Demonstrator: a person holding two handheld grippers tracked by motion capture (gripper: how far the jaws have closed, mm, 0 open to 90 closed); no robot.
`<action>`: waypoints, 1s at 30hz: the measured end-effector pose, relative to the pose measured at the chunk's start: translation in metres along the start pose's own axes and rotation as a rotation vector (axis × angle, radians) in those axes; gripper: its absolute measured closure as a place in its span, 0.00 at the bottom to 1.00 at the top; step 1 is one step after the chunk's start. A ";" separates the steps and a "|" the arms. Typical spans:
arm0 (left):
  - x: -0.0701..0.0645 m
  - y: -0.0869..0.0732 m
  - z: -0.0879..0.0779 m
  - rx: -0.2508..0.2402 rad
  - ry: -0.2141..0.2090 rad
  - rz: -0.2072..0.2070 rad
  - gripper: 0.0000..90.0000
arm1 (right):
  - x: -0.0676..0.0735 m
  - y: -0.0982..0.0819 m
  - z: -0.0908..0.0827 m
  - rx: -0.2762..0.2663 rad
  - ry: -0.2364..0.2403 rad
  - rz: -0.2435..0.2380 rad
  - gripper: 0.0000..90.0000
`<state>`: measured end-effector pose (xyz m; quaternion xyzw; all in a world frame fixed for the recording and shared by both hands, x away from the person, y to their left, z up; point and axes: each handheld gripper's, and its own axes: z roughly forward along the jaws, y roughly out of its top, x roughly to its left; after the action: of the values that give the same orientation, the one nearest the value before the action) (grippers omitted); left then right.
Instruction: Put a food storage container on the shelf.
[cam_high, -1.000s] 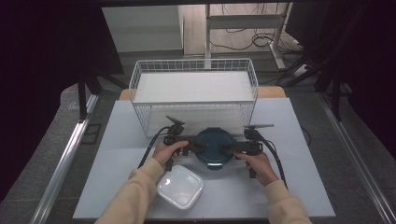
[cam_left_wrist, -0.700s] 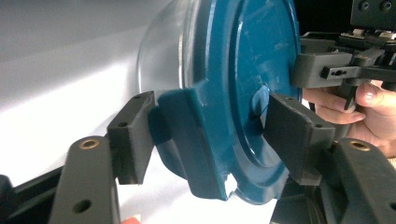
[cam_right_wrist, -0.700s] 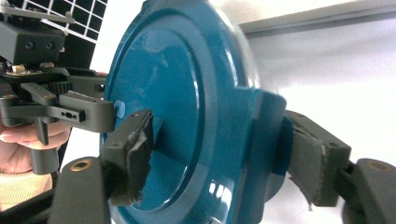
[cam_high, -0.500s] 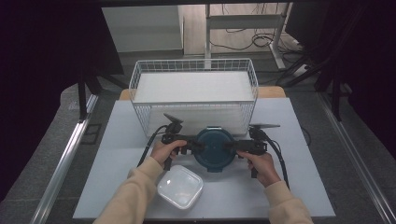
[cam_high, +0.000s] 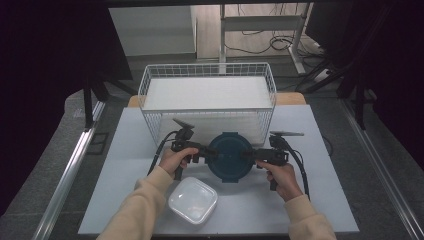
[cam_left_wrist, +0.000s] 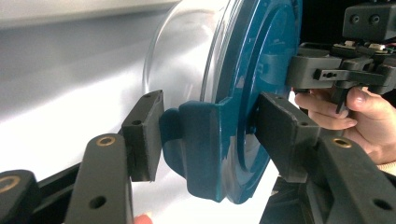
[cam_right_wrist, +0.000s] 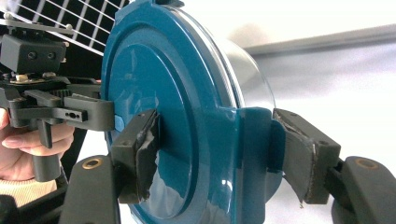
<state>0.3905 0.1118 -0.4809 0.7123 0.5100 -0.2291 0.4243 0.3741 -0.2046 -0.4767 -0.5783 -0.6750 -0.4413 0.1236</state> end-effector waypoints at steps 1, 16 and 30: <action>-0.005 0.000 -0.003 -0.007 0.001 0.014 0.48 | 0.003 0.000 -0.004 -0.013 0.005 -0.011 0.37; -0.038 -0.003 -0.033 -0.056 0.024 0.096 0.49 | 0.038 0.004 -0.028 -0.060 0.022 -0.091 0.37; -0.063 -0.003 -0.059 -0.091 0.038 0.138 0.49 | 0.065 0.012 -0.042 -0.073 0.031 -0.139 0.37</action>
<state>0.3582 0.1276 -0.4027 0.7299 0.4776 -0.1624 0.4614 0.3507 -0.1927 -0.4033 -0.5274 -0.6948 -0.4820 0.0818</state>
